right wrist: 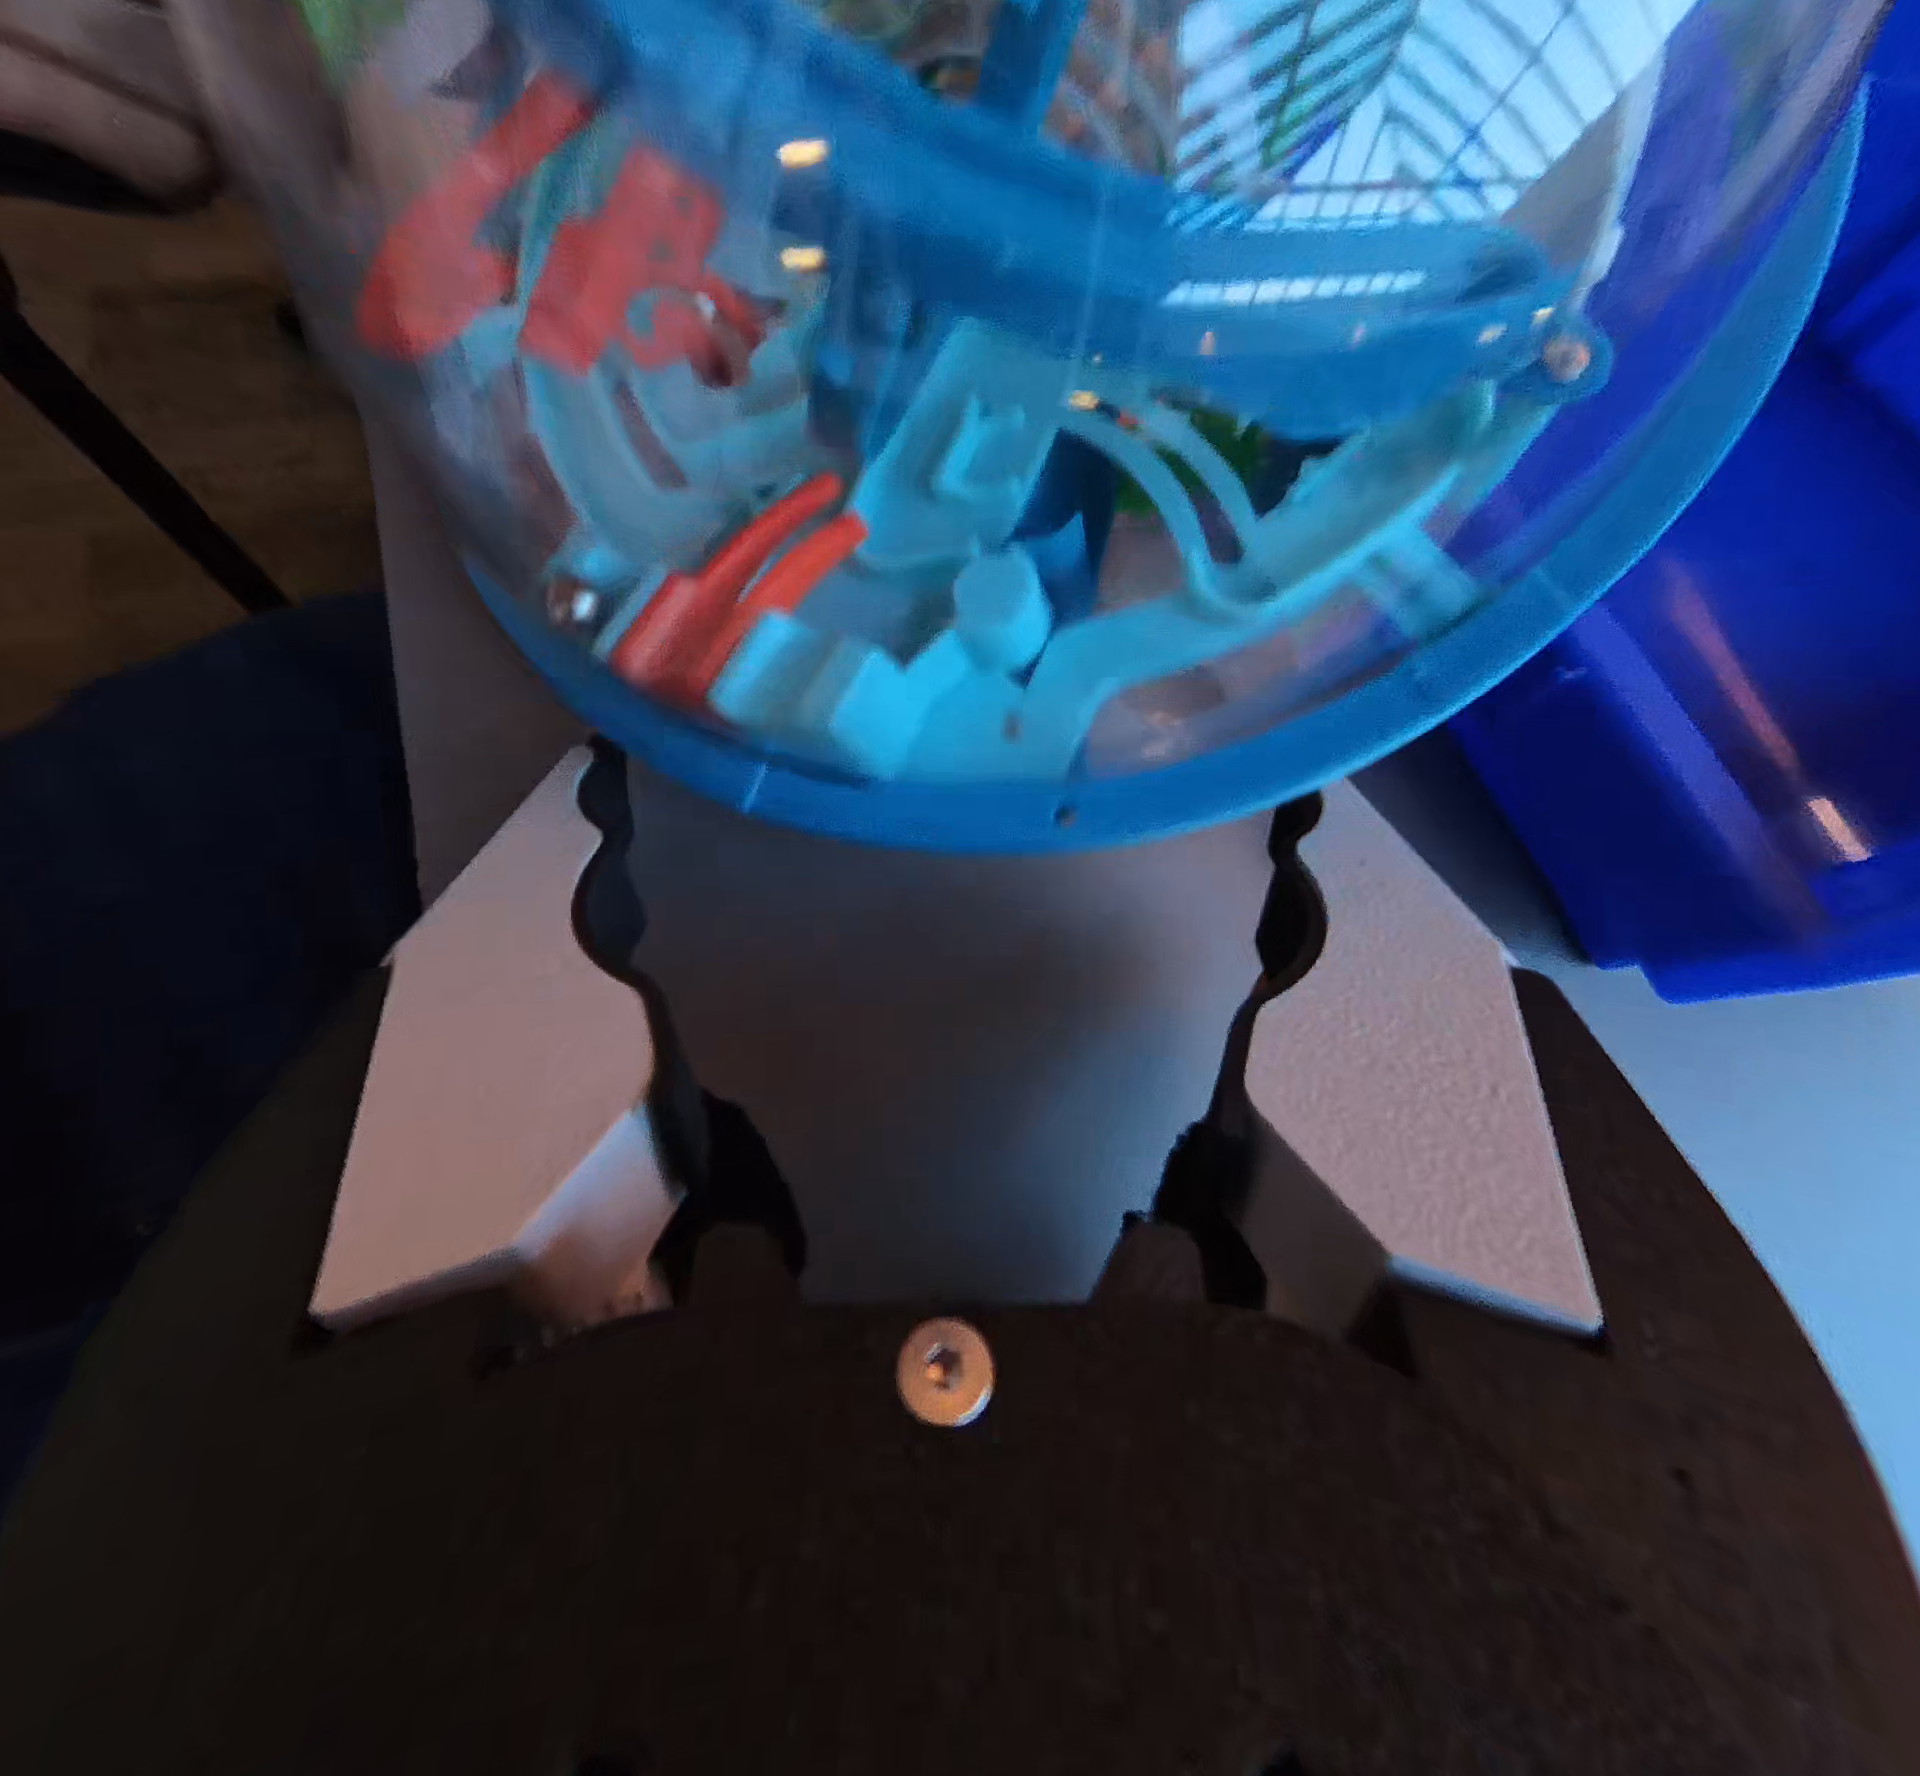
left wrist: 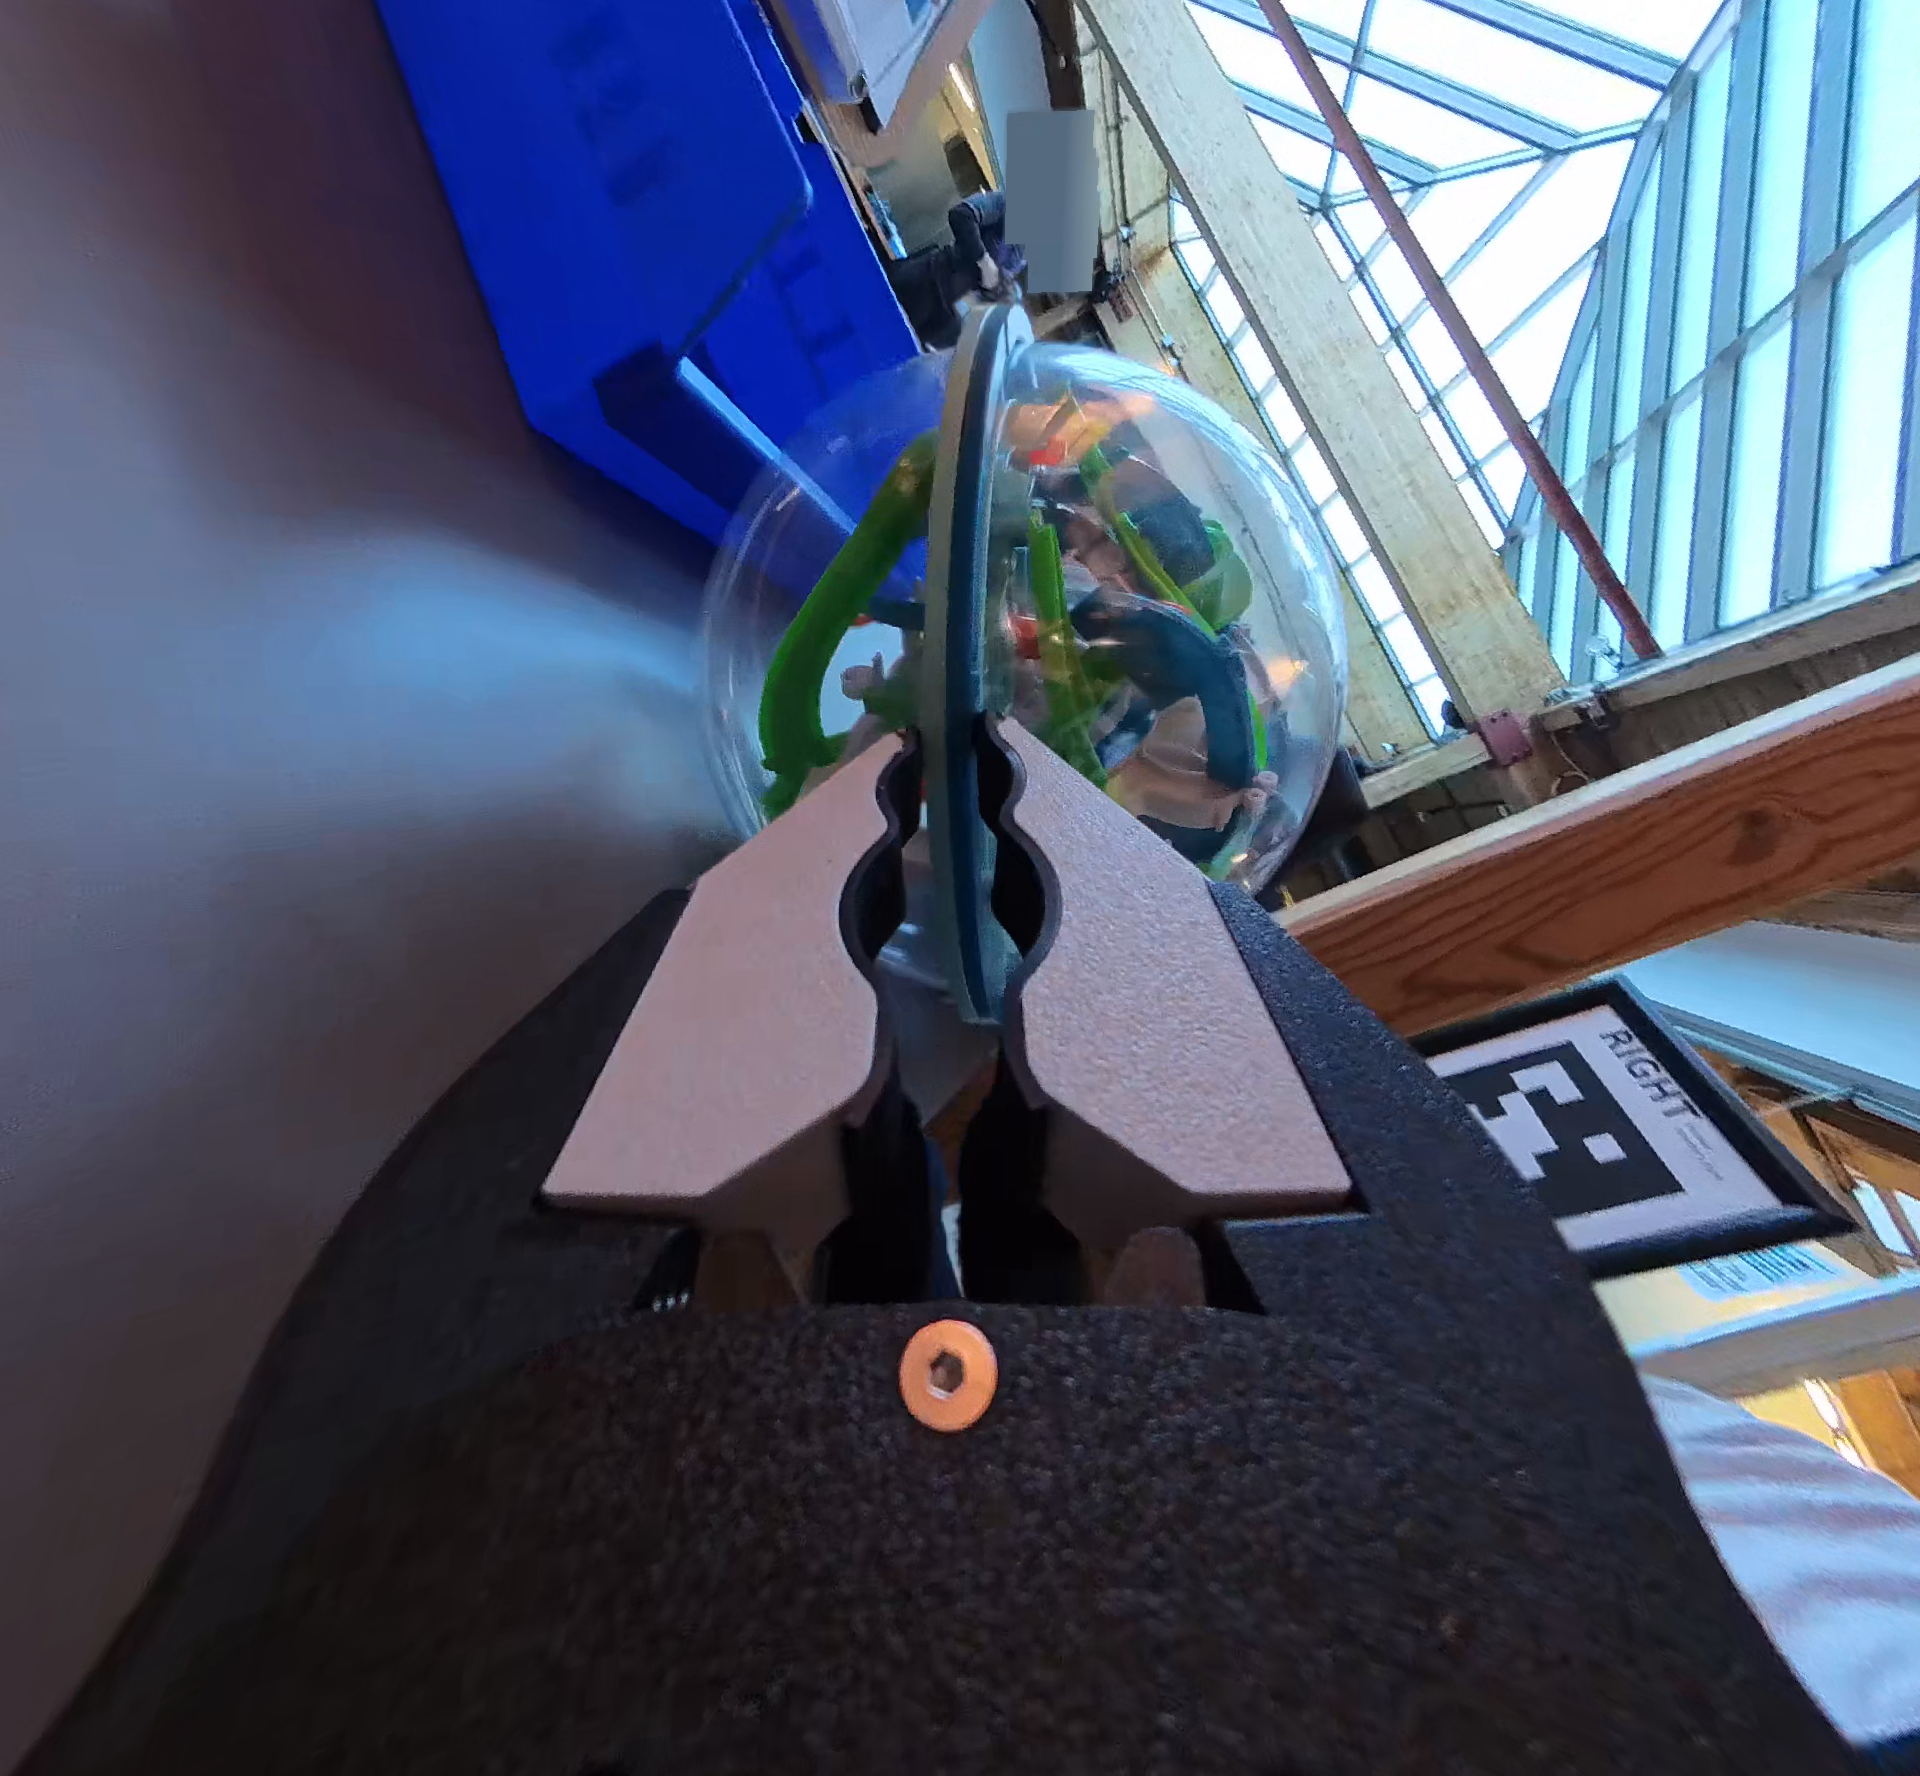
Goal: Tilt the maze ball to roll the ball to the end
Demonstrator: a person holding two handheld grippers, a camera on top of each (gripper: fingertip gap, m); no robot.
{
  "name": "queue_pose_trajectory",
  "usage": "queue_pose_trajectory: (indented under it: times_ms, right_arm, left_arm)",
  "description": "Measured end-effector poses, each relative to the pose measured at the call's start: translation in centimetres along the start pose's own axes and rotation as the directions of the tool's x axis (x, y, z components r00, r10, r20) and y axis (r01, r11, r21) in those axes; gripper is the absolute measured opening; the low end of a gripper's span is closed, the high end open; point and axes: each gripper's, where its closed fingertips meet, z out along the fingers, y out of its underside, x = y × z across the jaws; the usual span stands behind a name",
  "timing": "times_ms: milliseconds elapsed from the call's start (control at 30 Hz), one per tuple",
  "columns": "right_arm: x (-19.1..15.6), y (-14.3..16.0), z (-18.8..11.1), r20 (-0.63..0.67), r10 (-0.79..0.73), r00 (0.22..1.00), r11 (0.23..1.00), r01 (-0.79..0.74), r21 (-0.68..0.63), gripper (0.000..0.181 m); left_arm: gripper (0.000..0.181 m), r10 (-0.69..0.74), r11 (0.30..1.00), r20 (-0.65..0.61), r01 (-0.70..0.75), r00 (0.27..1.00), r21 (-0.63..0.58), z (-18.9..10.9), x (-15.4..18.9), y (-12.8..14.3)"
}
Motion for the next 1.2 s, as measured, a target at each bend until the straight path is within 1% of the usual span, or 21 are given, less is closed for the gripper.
queue_pose_trajectory:
  times_ms: [67,100,167,200,233,267,333,367,433,467,533,567,600,667,700,733,833,933,1067,1100,1200]
  right_arm:
    - [0.2,0.3,0.3,0.009,0.003,1.000,1.000,-0.003,-0.026,0.127]
    - [0.0,0.6,0.4,0.028,0.011,1.000,0.999,-0.010,-0.045,0.128]
    - [-0.2,0.6,0.6,0.038,0.014,0.999,0.999,-0.012,-0.050,0.128]
    - [-0.1,0.4,0.5,0.038,0.014,0.999,0.999,-0.012,-0.041,0.127]
    - [-0.1,0.2,0.5,0.042,0.024,0.999,0.999,-0.023,-0.029,0.126]
    - [-0.1,0.0,0.5,0.051,0.042,0.998,0.999,-0.041,-0.017,0.125]
    - [0.1,-0.3,0.4,0.074,0.083,0.994,0.997,-0.083,0.001,0.123]
    - [0.2,-0.4,0.4,0.083,0.097,0.992,0.995,-0.098,0.010,0.122]
    - [0.3,-0.7,0.3,0.097,0.113,0.989,0.993,-0.117,0.027,0.118]
    - [0.3,-0.9,0.3,0.104,0.118,0.988,0.992,-0.122,0.034,0.118]
    - [0.3,-1.0,0.3,0.119,0.127,0.985,0.990,-0.133,0.044,0.118]
    - [0.3,-1.0,0.3,0.128,0.133,0.983,0.989,-0.140,0.043,0.119]
    - [0.3,-1.2,0.3,0.137,0.141,0.980,0.988,-0.149,0.049,0.119]
    - [0.1,-1.4,0.1,0.161,0.150,0.975,0.985,-0.162,0.064,0.119]
    - [0.0,-1.5,0.0,0.170,0.153,0.974,0.983,-0.167,0.071,0.120]
    - [0.0,-1.5,-0.1,0.173,0.151,0.973,0.983,-0.166,0.075,0.121]
    - [-0.3,-1.8,-0.2,0.186,0.138,0.973,0.984,-0.156,0.090,0.121]
    - [-0.5,-2.1,-0.6,0.222,0.139,0.965,0.979,-0.168,0.117,0.127]
    - [-1.3,-2.6,-1.0,0.275,0.094,0.957,0.979,-0.140,0.150,0.131]
    - [-1.4,-2.8,-1.1,0.292,0.101,0.951,0.975,-0.154,0.163,0.135]
    - [-1.0,-3.5,-1.5,0.306,0.152,0.940,0.955,-0.220,0.201,0.136]
  left_arm:
    - [0.009,0.026,0.998,-0.038,-0.028,0.999,-0.063,0.2,0.6,0.5]
    - [0.009,0.072,0.991,-0.046,-0.077,0.996,-0.106,0.1,0.8,0.7]
    - [0.012,0.233,0.954,-0.034,-0.235,0.972,-0.186,-0.1,0.5,0.8]
    - [0.023,0.321,0.925,-0.025,-0.319,0.947,-0.206,-0.1,0.2,0.5]
    - [0.048,0.403,0.892,-0.015,-0.396,0.915,-0.215,-0.2,-0.2,-0.1]
    - [0.068,0.475,0.858,-0.004,-0.465,0.880,-0.218,-0.3,-0.7,-0.9]
    - [0.085,0.595,0.793,0.039,-0.579,0.803,-0.190,-0.7,-2.0,-3.5]
    - [0.086,0.629,0.773,0.084,-0.610,0.773,-0.172,-0.9,-2.9,-5.3]
    - [0.080,0.685,0.729,0.155,-0.666,0.712,-0.159,-1.3,-4.5,-8.5]
    - [0.078,0.728,0.686,0.189,-0.705,0.659,-0.181,-1.3,-5.3,-9.7]
    - [0.079,0.843,0.537,0.211,-0.792,0.494,-0.292,-0.9,-7.2,-10.6]
    - [0.080,0.896,0.444,0.185,-0.812,0.403,-0.379,-0.6,-8.3,-10.2]
    - [0.081,0.934,0.353,0.126,-0.810,0.334,-0.469,-0.2,-9.4,-9.1]
    - [0.083,0.960,0.194,-0.054,-0.787,0.276,-0.586,0.6,-10.4,-5.6]
    - [0.088,0.955,0.135,-0.134,-0.790,0.265,-0.598,1.1,-10.2,-4.0]
    - [0.092,0.943,0.110,-0.194,-0.806,0.269,-0.582,1.7,-9.6,-2.7]
    - [0.106,0.873,0.150,-0.331,-0.842,0.359,-0.518,3.0,-7.1,0.3]
    - [0.120,0.809,0.129,-0.421,-0.823,0.409,-0.553,3.4,-7.0,2.2]
    - [0.125,0.724,0.060,-0.549,-0.830,0.419,-0.554,3.4,-6.3,5.0]
    - [0.124,0.707,0.045,-0.572,-0.834,0.415,-0.550,3.4,-6.1,5.6]
    - [0.126,0.692,0.029,-0.574,-0.811,0.438,-0.584,4.0,-6.3,6.6]
